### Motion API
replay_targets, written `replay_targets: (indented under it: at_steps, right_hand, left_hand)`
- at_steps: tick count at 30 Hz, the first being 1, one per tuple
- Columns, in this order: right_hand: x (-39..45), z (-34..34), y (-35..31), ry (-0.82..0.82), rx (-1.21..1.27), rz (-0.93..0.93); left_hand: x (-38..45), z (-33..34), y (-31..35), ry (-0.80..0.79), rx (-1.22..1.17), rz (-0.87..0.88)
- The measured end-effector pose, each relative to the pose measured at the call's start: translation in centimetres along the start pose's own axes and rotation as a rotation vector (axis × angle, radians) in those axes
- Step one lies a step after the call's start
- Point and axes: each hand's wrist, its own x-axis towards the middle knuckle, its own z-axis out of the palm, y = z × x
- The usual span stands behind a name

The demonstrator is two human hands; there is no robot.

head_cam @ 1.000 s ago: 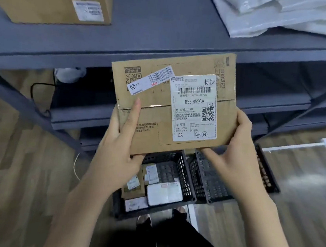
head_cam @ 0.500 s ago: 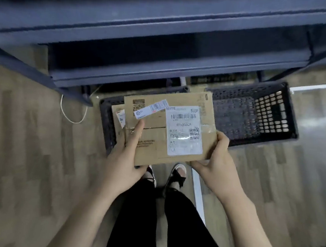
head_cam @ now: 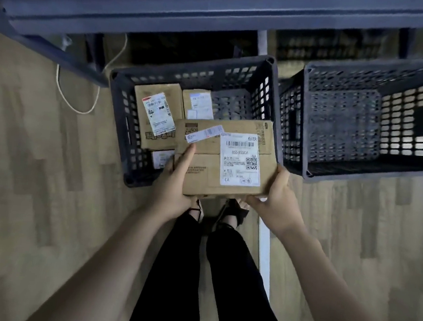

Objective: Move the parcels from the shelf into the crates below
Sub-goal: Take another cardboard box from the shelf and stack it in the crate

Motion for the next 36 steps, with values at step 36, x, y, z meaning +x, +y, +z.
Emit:
replay_targets:
  at_steps: [36]
  right_hand:
    - [25.7, 7.9, 7.0, 0.424, -0.396, -0.279]
  left_hand:
    - [26.0, 6.6, -5.5, 0.233, 0.272, 0.227]
